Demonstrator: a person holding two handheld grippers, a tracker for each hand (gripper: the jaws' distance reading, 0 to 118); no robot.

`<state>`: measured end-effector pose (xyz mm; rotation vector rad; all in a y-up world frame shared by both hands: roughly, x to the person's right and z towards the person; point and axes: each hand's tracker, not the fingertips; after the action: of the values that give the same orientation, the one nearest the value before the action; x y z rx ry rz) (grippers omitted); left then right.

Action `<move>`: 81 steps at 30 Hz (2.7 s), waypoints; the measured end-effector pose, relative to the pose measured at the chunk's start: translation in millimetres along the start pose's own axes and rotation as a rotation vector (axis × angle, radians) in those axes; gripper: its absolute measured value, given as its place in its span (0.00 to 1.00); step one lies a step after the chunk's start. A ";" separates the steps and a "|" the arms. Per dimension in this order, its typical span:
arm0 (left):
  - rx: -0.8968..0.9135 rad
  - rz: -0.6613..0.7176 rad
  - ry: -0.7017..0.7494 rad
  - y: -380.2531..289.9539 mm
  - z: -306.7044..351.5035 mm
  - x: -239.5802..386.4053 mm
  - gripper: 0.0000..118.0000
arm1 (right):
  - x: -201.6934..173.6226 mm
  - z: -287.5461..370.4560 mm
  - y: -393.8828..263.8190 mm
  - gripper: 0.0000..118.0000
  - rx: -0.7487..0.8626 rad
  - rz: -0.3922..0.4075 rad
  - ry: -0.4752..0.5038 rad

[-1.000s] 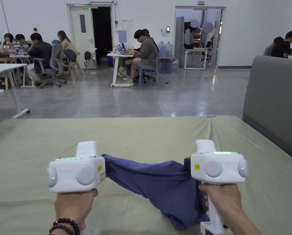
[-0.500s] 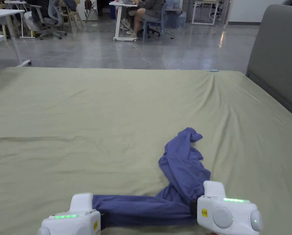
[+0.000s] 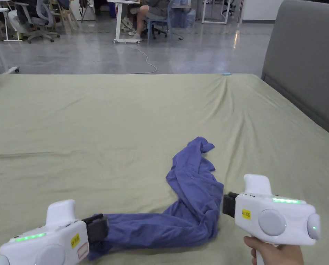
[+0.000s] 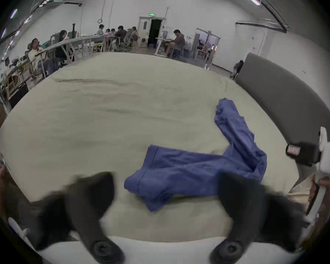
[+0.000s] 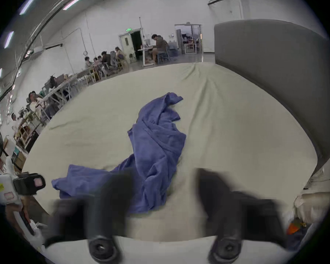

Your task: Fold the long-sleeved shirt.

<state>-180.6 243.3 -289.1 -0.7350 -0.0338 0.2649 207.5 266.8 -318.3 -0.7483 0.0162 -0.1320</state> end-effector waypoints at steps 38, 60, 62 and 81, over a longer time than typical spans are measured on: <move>-0.120 -0.104 0.030 67.3 -92.7 8.0 0.00 | 15.9 -217.2 106.0 0.64 -0.449 0.127 0.023; 0.442 -0.019 0.029 293.3 12.4 8.5 0.00 | 7.5 7.1 288.3 0.04 0.306 0.016 0.110; 0.472 0.007 0.011 336.9 24.1 15.7 0.00 | -0.4 23.3 326.3 0.04 0.367 0.018 0.093; 0.421 -0.092 0.054 401.6 -32.2 54.3 0.00 | 23.4 -55.4 371.4 0.04 0.267 -0.082 0.033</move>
<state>-215.4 520.9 -584.1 -0.3208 0.0387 0.1567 269.6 495.6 -610.5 -0.4801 -0.0002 -0.2201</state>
